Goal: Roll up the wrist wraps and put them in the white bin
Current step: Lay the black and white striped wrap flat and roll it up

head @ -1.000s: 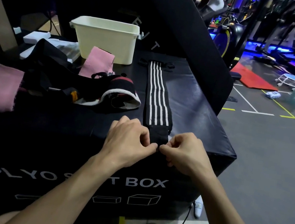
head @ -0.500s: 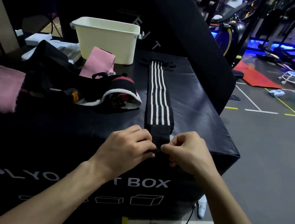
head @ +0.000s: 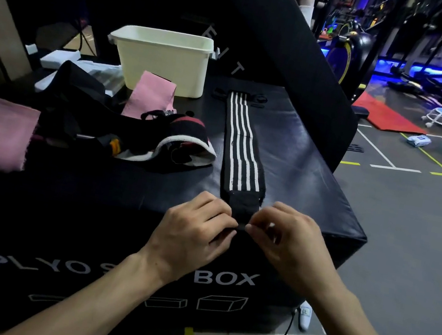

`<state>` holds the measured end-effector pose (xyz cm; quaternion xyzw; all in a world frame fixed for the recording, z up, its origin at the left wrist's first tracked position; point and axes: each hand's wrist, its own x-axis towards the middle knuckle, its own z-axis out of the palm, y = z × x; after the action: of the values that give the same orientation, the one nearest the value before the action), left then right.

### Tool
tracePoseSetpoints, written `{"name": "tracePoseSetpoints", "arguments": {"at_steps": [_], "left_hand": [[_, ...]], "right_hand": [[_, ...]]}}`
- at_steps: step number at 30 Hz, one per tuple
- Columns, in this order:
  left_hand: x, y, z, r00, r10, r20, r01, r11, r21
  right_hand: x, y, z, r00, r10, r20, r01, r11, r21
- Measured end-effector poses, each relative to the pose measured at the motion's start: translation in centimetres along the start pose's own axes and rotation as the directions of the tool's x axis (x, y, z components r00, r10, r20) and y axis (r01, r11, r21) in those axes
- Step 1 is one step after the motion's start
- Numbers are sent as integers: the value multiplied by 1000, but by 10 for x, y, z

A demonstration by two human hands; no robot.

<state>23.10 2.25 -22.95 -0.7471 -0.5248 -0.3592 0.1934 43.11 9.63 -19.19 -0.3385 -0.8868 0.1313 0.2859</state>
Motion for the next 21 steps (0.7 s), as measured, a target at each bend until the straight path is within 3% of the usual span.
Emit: {"name": "tracePoseSetpoints", "arguments": {"at_steps": [5, 11, 17, 21], "left_hand": [[5, 5, 0, 982, -184, 36, 186, 980, -72], [18, 5, 3, 870, -454, 191, 480, 868, -127], [33, 8, 0, 791, -557, 252, 590, 803, -78], [35, 8, -3, 827, -527, 198, 550, 831, -86]], "right_hand": [[0, 1, 4, 1000, -21, -13, 20, 996, -83], [14, 2, 1, 990, 120, 81, -116, 992, -54], [39, -2, -5, 916, 318, 245, -302, 948, -103], [48, -3, -9, 877, 388, 285, -377, 921, -93]]}}
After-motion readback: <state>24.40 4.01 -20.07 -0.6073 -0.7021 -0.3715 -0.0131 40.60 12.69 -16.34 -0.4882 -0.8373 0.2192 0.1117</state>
